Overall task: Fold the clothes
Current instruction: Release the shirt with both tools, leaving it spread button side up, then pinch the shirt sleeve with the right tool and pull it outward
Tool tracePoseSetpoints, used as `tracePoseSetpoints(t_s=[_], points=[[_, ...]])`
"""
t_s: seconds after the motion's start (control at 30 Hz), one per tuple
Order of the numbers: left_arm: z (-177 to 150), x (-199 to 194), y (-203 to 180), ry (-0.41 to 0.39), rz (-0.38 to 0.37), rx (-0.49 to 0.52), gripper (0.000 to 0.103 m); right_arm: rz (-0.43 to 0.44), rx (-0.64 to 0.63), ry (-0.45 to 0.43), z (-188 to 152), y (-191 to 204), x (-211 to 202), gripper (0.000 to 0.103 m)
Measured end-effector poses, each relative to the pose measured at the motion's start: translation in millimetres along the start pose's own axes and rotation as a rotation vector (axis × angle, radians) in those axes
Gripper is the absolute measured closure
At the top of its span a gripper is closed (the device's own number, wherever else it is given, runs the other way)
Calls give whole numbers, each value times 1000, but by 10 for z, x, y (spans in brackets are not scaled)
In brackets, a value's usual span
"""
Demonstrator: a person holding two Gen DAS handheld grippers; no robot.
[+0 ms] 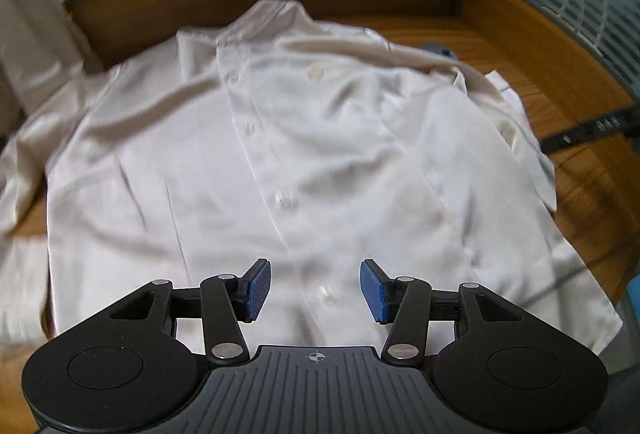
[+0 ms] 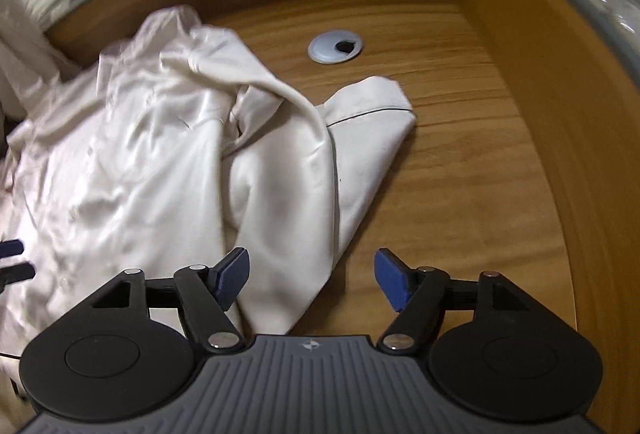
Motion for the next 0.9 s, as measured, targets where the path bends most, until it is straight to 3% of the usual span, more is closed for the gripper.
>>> tracePoseSetpoints(t_s=[0.2,0.27,0.3,0.33,0.37,0.4,0.6,0.9], points=[[-226,-23,-278,34,37,-92,50,43,-84,54,308,80,366,26],[-305,-9,-303,51,54,-122,50,50,-106,69,391,112,461,31],[-345,-8,-308,59,61,-137,50,47,-122,67,435,126,472,43],[-385,-7,-311,66,69,-150,50,40,-141,58,480,140,463,72],[-421,-8,-314,73,76,-163,50,34,-161,50,526,154,453,89],[-455,-9,-315,79,82,-174,50,27,-180,42,572,168,443,99],[-616,2,-300,115,109,-240,50,-12,-295,-7,847,251,384,100],[-625,13,-299,118,131,-262,48,-179,-427,-196,1663,316,250,100]])
Point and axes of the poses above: each gripper's, at about its wrist camera, not at the fingertips, and x roughly the way its jaws point, y to its left, z to its top, the point moved 1 cm from there along x, roughly the way its jaws point, and after that the axes turned 15 degrees about x, right-handed, at the moved point
